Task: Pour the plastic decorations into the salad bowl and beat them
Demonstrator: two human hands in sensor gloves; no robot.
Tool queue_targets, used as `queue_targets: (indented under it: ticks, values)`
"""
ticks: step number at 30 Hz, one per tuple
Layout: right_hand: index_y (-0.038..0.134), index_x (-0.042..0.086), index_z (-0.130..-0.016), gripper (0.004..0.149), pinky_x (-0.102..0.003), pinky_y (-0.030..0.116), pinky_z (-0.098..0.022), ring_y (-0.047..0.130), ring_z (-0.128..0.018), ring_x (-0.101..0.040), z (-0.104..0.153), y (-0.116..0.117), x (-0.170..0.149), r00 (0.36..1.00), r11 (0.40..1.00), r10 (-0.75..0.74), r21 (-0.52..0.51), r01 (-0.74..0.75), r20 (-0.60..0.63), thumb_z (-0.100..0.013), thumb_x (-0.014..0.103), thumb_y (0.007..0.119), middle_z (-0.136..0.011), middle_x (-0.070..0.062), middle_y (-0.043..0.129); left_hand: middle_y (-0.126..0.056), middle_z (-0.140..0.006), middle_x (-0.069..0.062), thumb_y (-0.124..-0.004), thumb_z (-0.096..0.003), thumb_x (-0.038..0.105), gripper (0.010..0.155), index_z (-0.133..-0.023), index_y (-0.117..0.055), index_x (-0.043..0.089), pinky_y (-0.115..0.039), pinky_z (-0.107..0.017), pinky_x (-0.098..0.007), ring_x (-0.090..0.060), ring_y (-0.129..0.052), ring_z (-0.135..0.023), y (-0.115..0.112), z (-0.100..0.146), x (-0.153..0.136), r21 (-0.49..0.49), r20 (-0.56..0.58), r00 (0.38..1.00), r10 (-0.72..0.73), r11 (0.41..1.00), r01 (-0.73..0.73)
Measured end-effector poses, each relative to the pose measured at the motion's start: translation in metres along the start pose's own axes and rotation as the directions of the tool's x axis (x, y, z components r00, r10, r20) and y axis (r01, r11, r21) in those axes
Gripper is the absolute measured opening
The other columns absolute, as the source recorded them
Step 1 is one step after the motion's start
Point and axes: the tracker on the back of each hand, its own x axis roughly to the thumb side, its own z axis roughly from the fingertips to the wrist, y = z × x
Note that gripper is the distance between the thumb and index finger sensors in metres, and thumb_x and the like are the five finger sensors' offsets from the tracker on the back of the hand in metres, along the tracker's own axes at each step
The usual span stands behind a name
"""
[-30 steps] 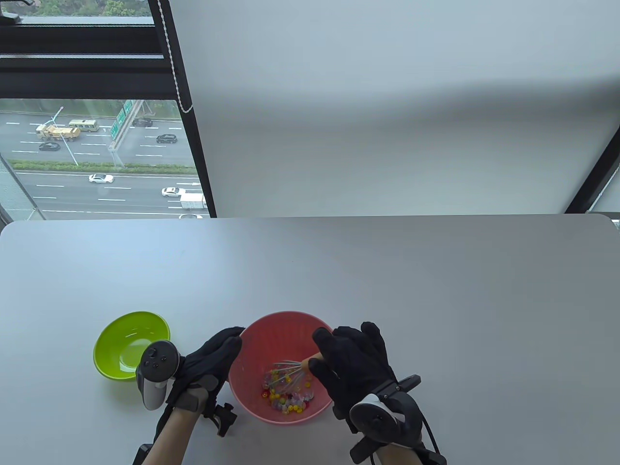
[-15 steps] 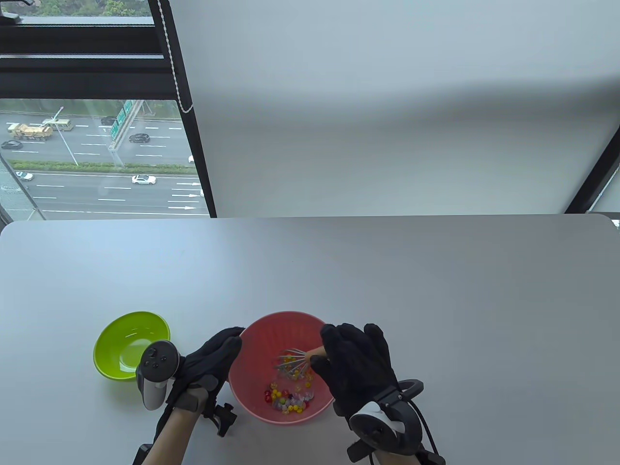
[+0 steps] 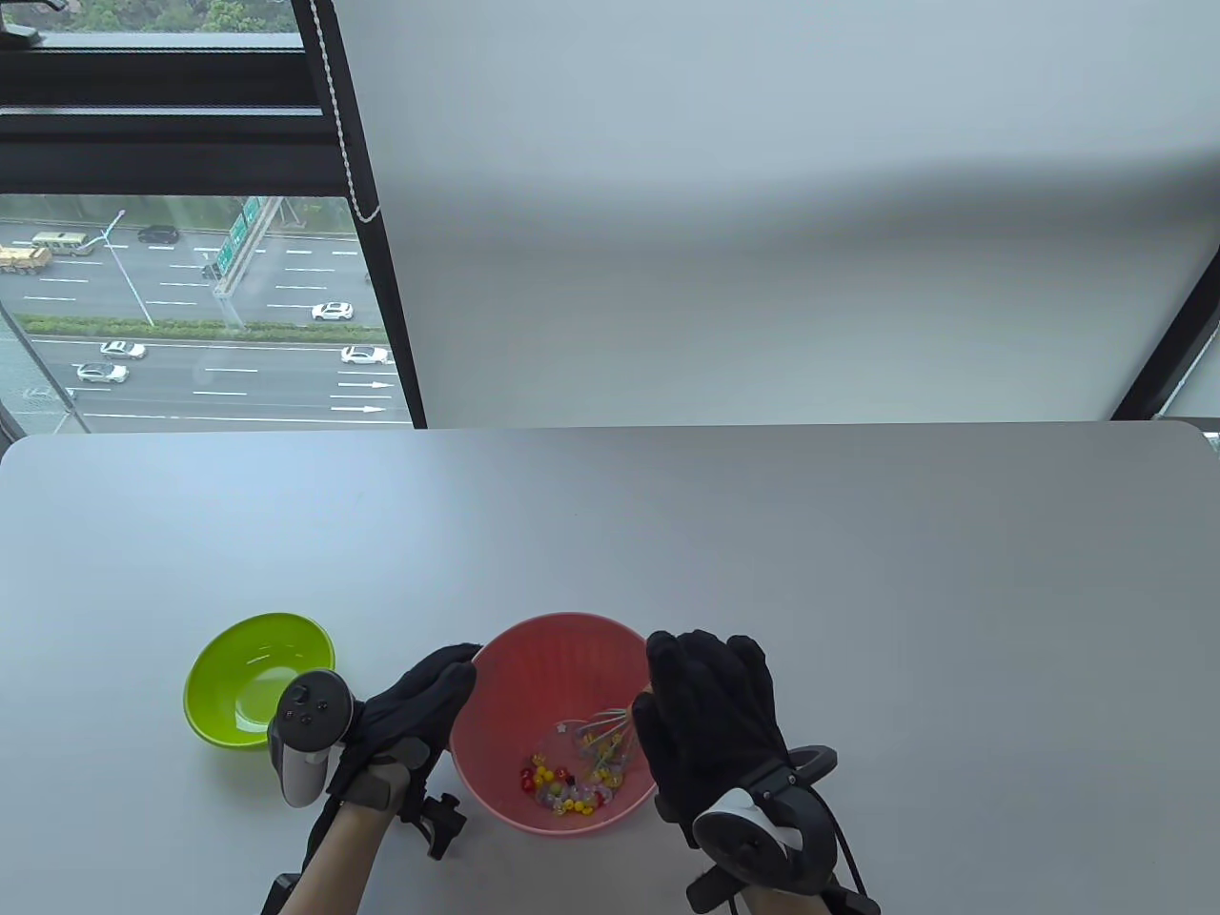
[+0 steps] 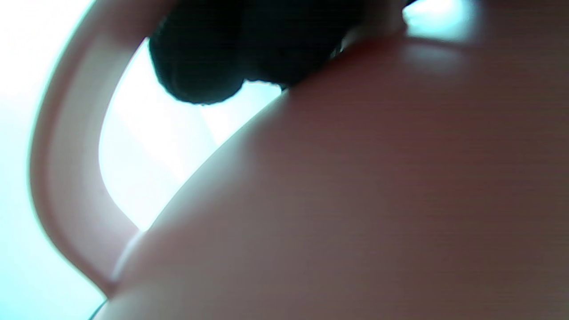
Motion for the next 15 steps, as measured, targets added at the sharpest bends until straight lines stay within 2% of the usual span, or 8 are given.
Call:
queue_targets:
  ticks: [9, 15]
  values:
    - [0.032, 0.03, -0.114, 0.064, -0.05, 0.037, -0.081, 0.067, -0.095, -0.02, -0.0006, -0.0006, -0.0033, 1.0, 1.0, -0.01, 0.001, 0.01, -0.016, -0.061, 0.054, 0.058, -0.085, 0.011, 0.084, -0.093, -0.042, 0.003, -0.065, -0.0566, 0.063, 0.064, -0.096, -0.079, 0.014, -0.058, -0.072, -0.058, -0.028, -0.094, -0.052, -0.0001, 0.0001, -0.0004, 0.0, 0.0, 1.0, 0.0, 1.0, 0.0]
    - [0.042, 0.031, -0.113, 0.062, -0.05, 0.04, -0.081, 0.074, -0.091, -0.018, -0.0005, 0.0003, -0.0035, 0.999, 1.0, -0.03, 0.0, 0.03, -0.028, -0.06, 0.056, 0.061, -0.079, 0.012, 0.09, -0.093, -0.042, 0.003, -0.065, -0.0566, 0.063, 0.064, -0.095, -0.079, 0.014, -0.058, -0.072, -0.058, -0.028, -0.094, -0.052, -0.0002, 0.0001, -0.0006, -0.001, -0.001, 1.0, 0.002, 1.0, -0.002]
